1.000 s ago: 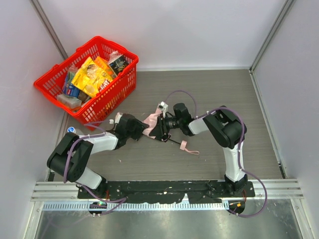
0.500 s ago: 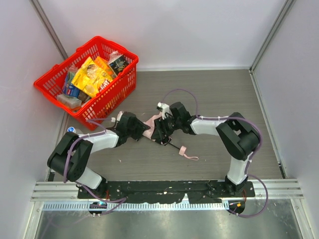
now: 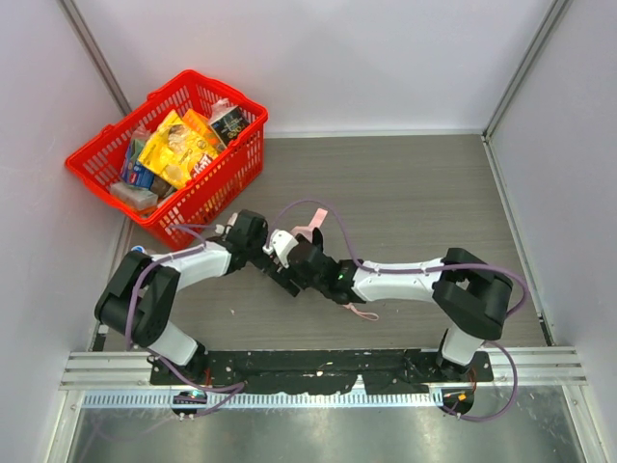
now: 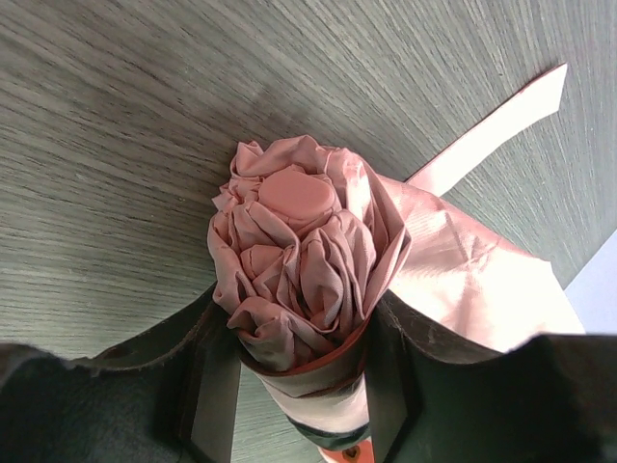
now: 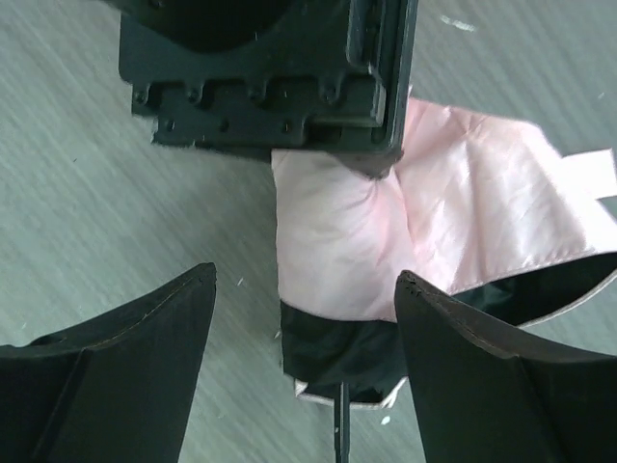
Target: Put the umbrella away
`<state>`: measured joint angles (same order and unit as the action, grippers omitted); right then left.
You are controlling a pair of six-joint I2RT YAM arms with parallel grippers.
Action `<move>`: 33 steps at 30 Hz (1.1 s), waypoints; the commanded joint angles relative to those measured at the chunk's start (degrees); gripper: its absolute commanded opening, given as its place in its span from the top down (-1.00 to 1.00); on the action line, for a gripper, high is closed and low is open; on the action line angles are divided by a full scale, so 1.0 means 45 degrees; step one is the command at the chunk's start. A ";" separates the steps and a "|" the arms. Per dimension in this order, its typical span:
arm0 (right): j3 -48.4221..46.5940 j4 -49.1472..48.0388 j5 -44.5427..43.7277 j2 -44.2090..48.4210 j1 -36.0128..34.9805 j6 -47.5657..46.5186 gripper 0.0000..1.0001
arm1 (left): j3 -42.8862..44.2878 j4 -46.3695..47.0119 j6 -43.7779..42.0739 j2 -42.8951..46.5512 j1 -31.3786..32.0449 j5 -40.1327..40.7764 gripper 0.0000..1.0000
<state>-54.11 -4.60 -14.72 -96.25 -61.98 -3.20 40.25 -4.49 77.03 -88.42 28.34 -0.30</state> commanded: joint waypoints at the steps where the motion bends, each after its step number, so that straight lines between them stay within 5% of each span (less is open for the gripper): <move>1: -0.0085 -0.2062 -0.2467 -0.0895 -0.0348 -0.1727 -0.59 | -0.0410 -0.3532 -0.1103 -0.0741 0.0050 0.0124 1.00; 11: -0.0281 -0.3880 -0.5124 -0.3259 -0.0720 -0.2570 -0.40 | -0.0233 -0.4041 -0.0752 -0.0956 0.0050 -0.0481 1.00; 13: -0.0145 -0.4016 -0.5712 -0.3475 -0.0739 -0.2550 0.03 | -0.0311 -0.3983 -0.0577 -0.0859 0.0050 -0.0501 1.00; 14: -0.0048 -0.3997 -0.5771 -0.3533 -0.0681 -0.2473 0.44 | -0.0389 -0.3886 -0.0518 -0.0800 0.0050 -0.0501 1.00; 15: 0.0108 -0.3939 -0.5714 -0.3572 -0.0661 -0.2414 0.58 | -0.0428 -0.3827 -0.0459 -0.0703 0.0050 -0.0481 1.00; 16: 0.0168 -0.3706 -0.5307 -0.3611 -0.0545 -0.2065 0.98 | -0.0467 -0.3768 -0.0439 -0.0586 0.0050 -0.0423 1.00; 19: 0.0577 -0.2944 -0.1937 -0.3495 0.0079 -0.1206 0.99 | -0.0875 -0.2448 -0.0672 -0.0021 0.0031 -0.0325 1.00; 20: 0.0694 -0.2672 0.0048 -0.3514 0.0661 -0.0448 0.98 | -0.1226 -0.1569 -0.0886 0.0213 0.0012 -0.0480 0.94; 23: 0.1279 -0.3289 0.3071 -0.3456 0.1622 0.0593 0.99 | -0.1950 0.0407 -0.0772 0.0800 -0.0008 -0.0345 -0.04; 25: 0.1632 -0.3450 0.4810 -0.3436 0.2071 0.1353 0.99 | -0.2166 0.1268 -0.0887 0.1016 -0.0027 -0.0247 -0.49; 33: 0.2063 -0.5651 1.1500 -0.4526 0.4667 0.4709 0.98 | -0.2401 0.2169 -0.1397 0.1290 -0.0028 -0.0306 -0.89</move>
<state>-47.81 -34.72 16.60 -109.47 -45.17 7.09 31.88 7.53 74.19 -82.17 28.03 -2.68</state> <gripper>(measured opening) 0.439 0.898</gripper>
